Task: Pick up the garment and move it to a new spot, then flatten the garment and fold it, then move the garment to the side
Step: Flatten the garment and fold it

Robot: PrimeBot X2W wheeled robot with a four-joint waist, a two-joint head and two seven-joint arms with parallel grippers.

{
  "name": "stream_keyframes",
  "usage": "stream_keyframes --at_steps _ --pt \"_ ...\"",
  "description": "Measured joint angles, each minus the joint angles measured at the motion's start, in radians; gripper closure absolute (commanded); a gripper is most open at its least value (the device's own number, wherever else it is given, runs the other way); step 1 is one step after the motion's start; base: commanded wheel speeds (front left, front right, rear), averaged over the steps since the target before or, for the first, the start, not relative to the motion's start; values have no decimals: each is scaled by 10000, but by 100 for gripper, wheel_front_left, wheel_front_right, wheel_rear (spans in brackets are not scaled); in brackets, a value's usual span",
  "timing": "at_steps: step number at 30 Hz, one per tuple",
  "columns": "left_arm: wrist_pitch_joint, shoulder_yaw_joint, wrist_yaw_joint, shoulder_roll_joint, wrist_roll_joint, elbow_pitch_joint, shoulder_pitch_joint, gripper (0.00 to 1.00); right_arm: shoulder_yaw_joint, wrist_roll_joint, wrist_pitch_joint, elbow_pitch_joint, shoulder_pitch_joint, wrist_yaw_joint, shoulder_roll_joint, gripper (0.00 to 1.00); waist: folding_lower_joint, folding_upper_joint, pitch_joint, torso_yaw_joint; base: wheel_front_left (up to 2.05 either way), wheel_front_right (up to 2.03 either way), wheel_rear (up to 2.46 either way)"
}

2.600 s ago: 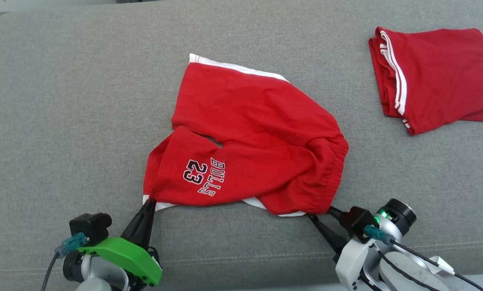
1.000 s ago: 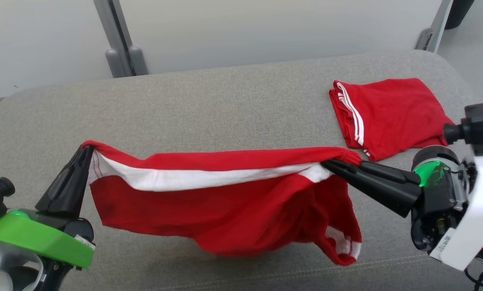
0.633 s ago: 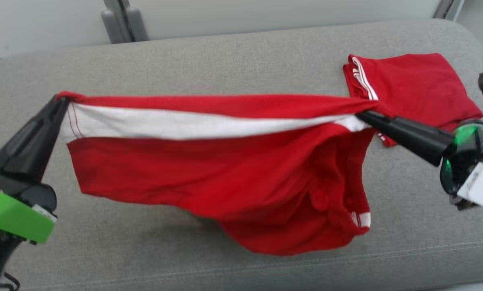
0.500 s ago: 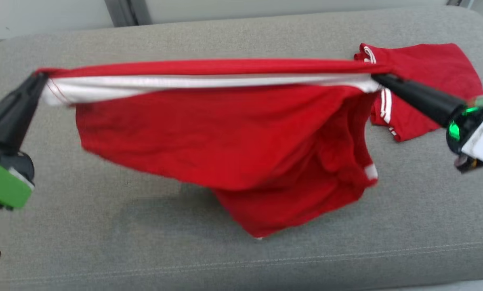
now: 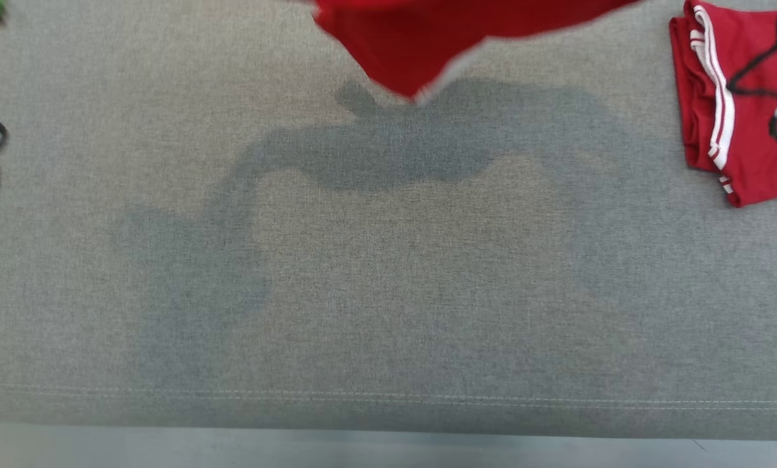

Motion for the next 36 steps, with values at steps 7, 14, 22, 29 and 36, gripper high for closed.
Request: stream_keyframes --at_steps 7,14,22,29,36 --pt "-1055 807 73 -433 493 163 -2177 100 364 -424 -359 518 -2260 8 1022 100 0 0 1039 280 0 0 0" --pt "-1720 -54 -573 -1258 173 500 897 100 1699 606 918 736 893 485 -56 100 2 0 1865 479 0 0 0" --pt "-2314 -366 -840 -920 174 863 4938 100 1933 1415 961 295 4517 809 -803 100 1 0 1529 611 0 0 0" --pt "-2591 -230 -899 -420 230 589 6288 100 1988 1730 907 46 6122 984 -1375 100 1 0 660 424 0 0 0" --pt "-2598 -257 -702 0 460 -115 7754 100 2023 2006 888 -111 7620 1060 -1969 100 0 0 -304 230 0 0 0"
